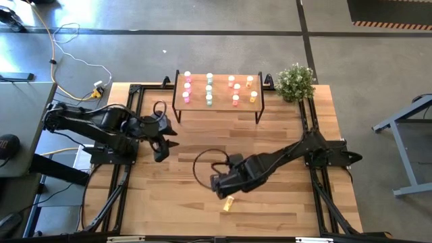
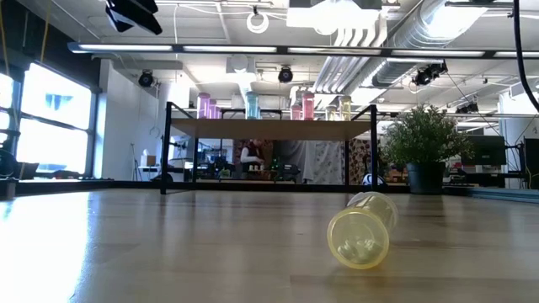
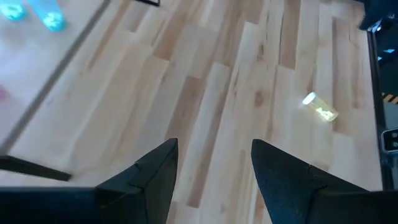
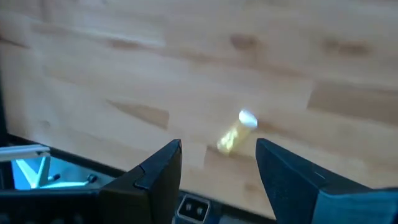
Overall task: Pick and place medicine bottles onto shelf by color
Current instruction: Put the yellow pill bottle on the shelf aligned with the other yellow pill bottles
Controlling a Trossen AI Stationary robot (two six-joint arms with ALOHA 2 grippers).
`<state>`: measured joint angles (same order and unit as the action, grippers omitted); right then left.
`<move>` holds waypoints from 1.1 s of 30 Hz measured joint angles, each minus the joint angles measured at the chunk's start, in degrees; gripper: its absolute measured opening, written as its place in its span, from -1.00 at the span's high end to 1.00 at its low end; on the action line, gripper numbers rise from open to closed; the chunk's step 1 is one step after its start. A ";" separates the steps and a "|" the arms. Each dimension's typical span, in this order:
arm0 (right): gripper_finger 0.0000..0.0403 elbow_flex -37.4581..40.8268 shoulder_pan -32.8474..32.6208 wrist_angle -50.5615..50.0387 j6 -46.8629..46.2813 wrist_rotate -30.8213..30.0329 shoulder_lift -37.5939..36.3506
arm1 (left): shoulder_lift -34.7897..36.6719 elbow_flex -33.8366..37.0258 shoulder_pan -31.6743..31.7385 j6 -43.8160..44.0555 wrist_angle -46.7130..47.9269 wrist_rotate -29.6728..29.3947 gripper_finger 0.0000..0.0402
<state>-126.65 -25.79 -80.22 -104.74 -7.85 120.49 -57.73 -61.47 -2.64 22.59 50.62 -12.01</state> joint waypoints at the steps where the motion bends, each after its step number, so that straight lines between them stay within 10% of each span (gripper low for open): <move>1: 0.02 0.00 -0.28 0.42 -0.91 0.76 0.69 | 0.69 0.00 0.36 -0.77 0.50 0.00 0.03; 33: 0.02 0.04 -5.46 9.06 -15.20 6.96 18.30 | 4.72 0.00 3.48 -5.27 2.72 1.46 0.03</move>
<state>-126.61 -31.24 -71.15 -119.94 -0.89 138.79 -53.01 -61.47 0.84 17.32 53.34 -10.55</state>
